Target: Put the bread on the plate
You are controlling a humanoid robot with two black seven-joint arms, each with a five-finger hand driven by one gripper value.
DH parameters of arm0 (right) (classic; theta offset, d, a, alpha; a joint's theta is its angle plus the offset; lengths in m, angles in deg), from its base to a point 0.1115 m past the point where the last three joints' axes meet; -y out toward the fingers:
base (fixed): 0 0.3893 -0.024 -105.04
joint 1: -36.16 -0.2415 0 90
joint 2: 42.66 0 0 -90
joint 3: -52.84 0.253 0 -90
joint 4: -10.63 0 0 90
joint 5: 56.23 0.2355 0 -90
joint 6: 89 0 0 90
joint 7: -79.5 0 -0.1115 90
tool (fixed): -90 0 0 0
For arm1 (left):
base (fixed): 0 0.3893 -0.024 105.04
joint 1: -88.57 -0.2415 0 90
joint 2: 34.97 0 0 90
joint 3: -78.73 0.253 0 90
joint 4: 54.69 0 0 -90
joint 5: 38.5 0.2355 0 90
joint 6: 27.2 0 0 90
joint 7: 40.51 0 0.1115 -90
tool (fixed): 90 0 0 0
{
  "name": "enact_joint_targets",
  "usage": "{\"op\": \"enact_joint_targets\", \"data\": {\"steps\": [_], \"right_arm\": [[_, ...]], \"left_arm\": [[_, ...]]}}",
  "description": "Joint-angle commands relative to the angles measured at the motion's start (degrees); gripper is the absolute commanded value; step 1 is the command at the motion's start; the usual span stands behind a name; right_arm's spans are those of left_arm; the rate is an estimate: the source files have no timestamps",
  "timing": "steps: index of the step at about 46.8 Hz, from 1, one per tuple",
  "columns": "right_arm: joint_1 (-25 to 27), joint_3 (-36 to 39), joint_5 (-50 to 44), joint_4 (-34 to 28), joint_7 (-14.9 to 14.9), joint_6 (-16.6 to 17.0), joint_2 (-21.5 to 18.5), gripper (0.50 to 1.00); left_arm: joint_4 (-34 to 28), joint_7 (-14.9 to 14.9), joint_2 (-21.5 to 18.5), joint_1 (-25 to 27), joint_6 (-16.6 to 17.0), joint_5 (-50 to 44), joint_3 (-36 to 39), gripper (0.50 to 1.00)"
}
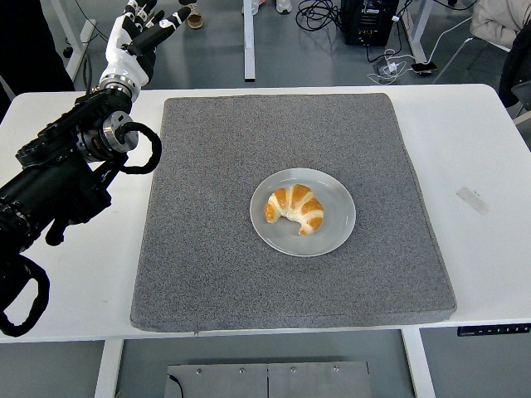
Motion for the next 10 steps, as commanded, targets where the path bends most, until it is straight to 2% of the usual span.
{"op": "enact_joint_targets", "data": {"steps": [1,10], "right_arm": [[0.0,0.0,0.0,0.0,0.0,0.0,0.0,1.000],[-0.1,0.0,0.0,0.0,0.0,0.0,0.0,1.000]], "left_arm": [[0.2,0.0,0.0,-0.7,-1.5,-1.4,-1.3,0.972],[1.6,-0.2,1.0,-0.9,-2.0,-1.6,-1.6,0.972]]}}
